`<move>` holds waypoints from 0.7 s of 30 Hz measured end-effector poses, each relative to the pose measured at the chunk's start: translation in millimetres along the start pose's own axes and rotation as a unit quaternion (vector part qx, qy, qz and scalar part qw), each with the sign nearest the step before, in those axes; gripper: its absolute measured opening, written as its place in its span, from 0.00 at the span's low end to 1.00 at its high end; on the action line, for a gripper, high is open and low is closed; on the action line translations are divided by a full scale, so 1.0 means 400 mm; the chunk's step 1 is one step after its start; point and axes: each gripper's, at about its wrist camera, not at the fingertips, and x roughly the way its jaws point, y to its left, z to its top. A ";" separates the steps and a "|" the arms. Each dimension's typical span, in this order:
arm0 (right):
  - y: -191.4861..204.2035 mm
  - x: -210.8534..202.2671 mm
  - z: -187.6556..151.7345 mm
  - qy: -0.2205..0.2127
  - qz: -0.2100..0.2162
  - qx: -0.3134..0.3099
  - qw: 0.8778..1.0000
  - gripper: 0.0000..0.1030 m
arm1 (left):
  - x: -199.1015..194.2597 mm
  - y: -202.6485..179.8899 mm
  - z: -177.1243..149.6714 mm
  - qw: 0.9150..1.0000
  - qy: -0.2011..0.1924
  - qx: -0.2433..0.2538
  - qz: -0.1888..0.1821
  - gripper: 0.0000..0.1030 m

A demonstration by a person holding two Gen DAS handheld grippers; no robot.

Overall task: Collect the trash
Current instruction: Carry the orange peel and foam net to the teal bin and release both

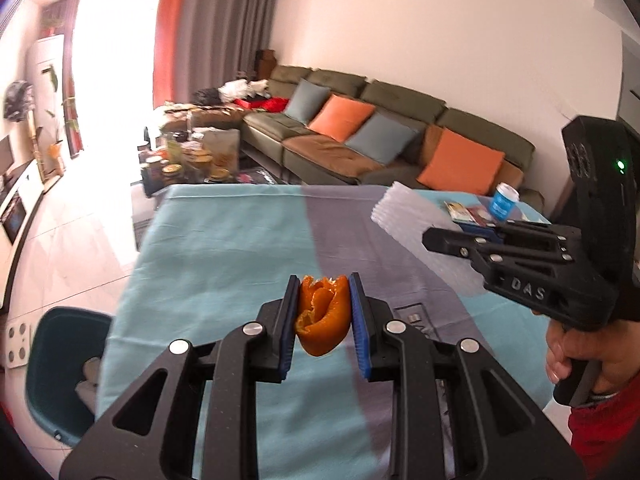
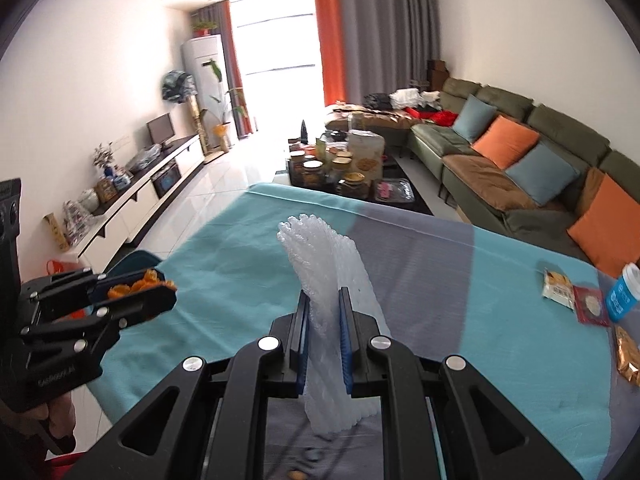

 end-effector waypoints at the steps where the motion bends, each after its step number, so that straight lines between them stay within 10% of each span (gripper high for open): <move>1: 0.012 -0.005 0.001 -0.002 0.002 -0.003 1.000 0.11 | -0.010 0.005 0.000 1.000 -0.003 -0.003 0.003 0.24; 21: 0.303 -0.017 0.017 -0.006 0.093 -0.079 0.992 0.12 | -0.282 0.292 -0.099 0.988 -0.042 -0.085 0.125 0.24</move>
